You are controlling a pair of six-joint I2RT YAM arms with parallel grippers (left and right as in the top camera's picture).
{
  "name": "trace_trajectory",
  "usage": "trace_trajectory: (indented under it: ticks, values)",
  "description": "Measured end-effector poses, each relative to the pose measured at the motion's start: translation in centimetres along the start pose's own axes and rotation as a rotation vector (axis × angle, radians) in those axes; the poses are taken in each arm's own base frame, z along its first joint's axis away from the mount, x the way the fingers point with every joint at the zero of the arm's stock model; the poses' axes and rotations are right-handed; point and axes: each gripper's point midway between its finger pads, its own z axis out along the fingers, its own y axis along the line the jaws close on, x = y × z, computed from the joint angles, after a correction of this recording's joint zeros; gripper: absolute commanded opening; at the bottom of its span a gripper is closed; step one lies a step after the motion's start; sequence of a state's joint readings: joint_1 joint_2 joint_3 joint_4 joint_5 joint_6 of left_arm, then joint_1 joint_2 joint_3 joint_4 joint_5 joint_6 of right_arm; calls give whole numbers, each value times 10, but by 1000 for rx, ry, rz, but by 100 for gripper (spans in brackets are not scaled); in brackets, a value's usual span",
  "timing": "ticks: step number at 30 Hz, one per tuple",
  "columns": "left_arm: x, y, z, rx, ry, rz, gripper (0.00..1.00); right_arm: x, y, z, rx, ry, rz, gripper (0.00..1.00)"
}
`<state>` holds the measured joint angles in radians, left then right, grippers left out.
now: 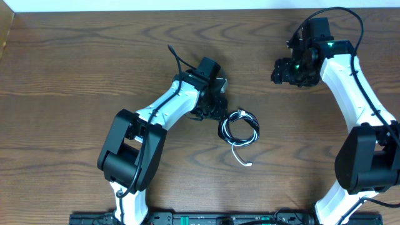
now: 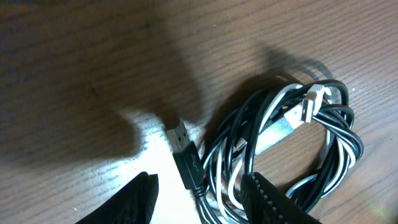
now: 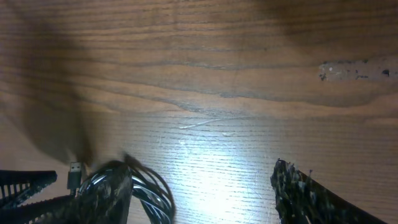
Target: Untangle cables
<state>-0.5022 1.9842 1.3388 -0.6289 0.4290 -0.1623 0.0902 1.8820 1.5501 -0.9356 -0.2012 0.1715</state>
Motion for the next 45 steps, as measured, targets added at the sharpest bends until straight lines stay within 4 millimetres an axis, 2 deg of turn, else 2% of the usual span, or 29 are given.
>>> trace_trajectory:
  ticks: [8, 17, 21, 27, 39, 45]
  values:
    - [4, -15, 3, -79, -8, -34, 48, -1, 0, 0, -1, -5, -1, 68]
    - [4, -15, 8, -207, -55, -86, 48, -1, 0, 0, -1, -5, -1, 68]
    - [2, -12, 8, -222, -70, -102, 44, -1, 0, 0, -1, -4, -1, 68]
    - [1, -13, 8, -229, -78, -113, 33, 1, 0, 0, 1, 4, 1, 68]
    - [4, -18, 11, -267, -89, -79, 33, 1, 0, 0, 1, 6, 2, 68]
    - [4, -17, 12, -276, -89, -79, 28, 2, 0, 0, 1, 6, 1, 68]
